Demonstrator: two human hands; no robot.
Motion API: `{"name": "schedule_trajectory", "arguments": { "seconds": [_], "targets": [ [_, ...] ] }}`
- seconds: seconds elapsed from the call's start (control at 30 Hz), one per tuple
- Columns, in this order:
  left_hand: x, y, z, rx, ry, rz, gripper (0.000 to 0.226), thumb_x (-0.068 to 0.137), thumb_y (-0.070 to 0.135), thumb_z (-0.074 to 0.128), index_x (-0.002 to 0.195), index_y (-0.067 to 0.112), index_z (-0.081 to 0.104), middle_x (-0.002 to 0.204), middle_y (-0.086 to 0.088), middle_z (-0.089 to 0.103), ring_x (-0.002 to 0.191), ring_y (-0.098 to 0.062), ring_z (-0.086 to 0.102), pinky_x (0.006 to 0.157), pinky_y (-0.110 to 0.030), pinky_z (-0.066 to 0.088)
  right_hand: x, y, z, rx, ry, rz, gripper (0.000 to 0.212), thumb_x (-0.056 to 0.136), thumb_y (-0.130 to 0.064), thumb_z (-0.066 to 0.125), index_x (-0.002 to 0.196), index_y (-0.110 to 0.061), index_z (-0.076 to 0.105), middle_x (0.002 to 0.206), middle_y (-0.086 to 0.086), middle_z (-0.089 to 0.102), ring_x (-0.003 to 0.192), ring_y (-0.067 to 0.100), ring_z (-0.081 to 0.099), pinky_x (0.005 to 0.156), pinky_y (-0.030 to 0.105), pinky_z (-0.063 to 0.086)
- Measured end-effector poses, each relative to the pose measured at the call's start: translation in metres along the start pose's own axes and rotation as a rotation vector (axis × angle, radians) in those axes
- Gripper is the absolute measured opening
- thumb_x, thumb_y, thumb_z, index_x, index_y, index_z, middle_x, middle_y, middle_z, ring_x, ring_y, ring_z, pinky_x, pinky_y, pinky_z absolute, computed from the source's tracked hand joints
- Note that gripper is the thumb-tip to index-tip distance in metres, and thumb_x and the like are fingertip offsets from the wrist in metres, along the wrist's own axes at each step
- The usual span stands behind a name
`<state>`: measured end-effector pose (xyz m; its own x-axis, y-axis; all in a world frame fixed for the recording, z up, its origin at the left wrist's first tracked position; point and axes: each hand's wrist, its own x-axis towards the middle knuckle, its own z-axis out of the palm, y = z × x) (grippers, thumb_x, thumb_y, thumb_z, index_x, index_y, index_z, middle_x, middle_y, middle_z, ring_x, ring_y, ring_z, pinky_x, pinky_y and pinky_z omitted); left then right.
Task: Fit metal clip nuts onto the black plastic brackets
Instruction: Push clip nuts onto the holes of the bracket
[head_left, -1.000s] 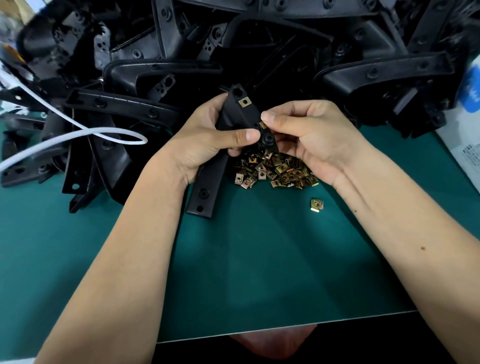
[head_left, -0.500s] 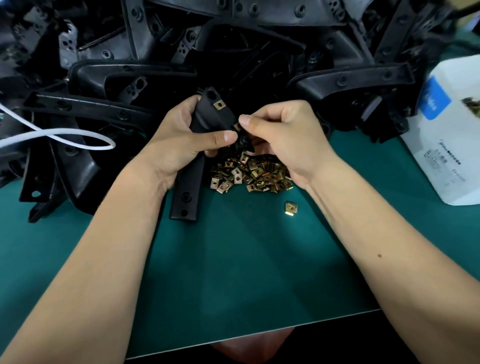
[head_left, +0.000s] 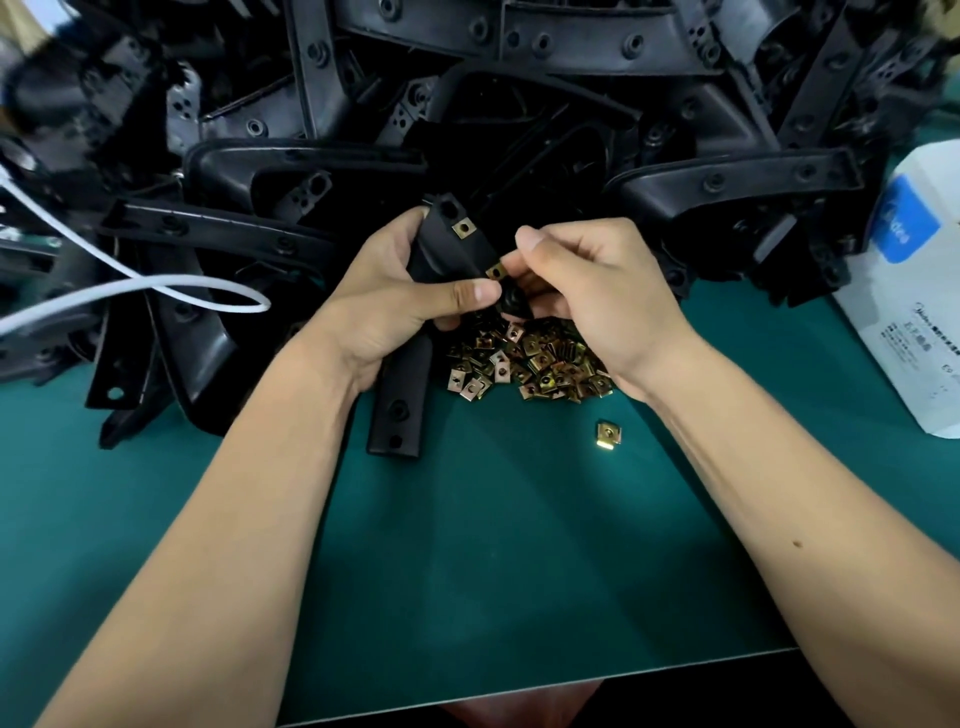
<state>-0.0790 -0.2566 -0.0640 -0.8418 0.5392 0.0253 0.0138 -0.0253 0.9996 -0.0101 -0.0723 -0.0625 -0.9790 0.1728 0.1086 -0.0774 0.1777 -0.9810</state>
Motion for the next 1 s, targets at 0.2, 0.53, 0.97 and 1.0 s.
{"name": "schedule_trajectory", "arguments": {
  "seconds": [0.2, 0.53, 0.97, 1.0],
  "targets": [
    [0.000, -0.002, -0.001, 0.003, -0.017, 0.012, 0.045, 0.073, 0.012, 0.086, 0.111, 0.017, 0.062, 0.085, 0.009, 0.072, 0.076, -0.007, 0.066, 0.057, -0.022, 0.050, 0.000, 0.000, -0.001, -0.060, -0.008, -0.067, 0.033, 0.102, -0.029, 0.063, 0.087, -0.003, 0.076, 0.088, 0.026, 0.071, 0.090, 0.045, 0.067, 0.080, 0.056, 0.056],
    [0.007, -0.003, 0.005, -0.482, -0.060, 0.007, 0.030, 0.105, 0.018, 0.053, 0.134, 0.023, 0.057, 0.132, 0.003, 0.068, 0.071, -0.010, 0.053, 0.057, -0.017, 0.041, 0.001, -0.005, -0.005, -0.112, -0.030, -0.150, 0.020, 0.081, -0.014, 0.086, 0.099, -0.014, 0.075, 0.085, 0.004, 0.076, 0.072, 0.014, 0.070, 0.057, 0.029, 0.058],
    [0.003, -0.004, 0.001, -0.441, -0.135, 0.169, 0.037, 0.107, 0.012, 0.043, 0.141, 0.025, 0.050, 0.121, 0.010, 0.066, 0.071, -0.009, 0.052, 0.050, -0.013, 0.037, -0.004, -0.010, -0.001, -0.223, 0.045, -0.319, 0.021, 0.080, -0.023, 0.086, 0.096, -0.015, 0.075, 0.079, -0.005, 0.073, 0.072, 0.015, 0.070, 0.061, 0.029, 0.056],
    [0.003, -0.004, 0.000, -0.434, -0.137, 0.174, 0.038, 0.107, 0.012, 0.043, 0.142, 0.026, 0.049, 0.121, 0.009, 0.066, 0.071, -0.009, 0.052, 0.050, -0.013, 0.037, -0.004, -0.010, -0.001, -0.235, 0.045, -0.326, 0.021, 0.080, -0.023, 0.086, 0.096, -0.014, 0.075, 0.078, -0.005, 0.072, 0.071, 0.014, 0.069, 0.061, 0.024, 0.054]
  ]
}}
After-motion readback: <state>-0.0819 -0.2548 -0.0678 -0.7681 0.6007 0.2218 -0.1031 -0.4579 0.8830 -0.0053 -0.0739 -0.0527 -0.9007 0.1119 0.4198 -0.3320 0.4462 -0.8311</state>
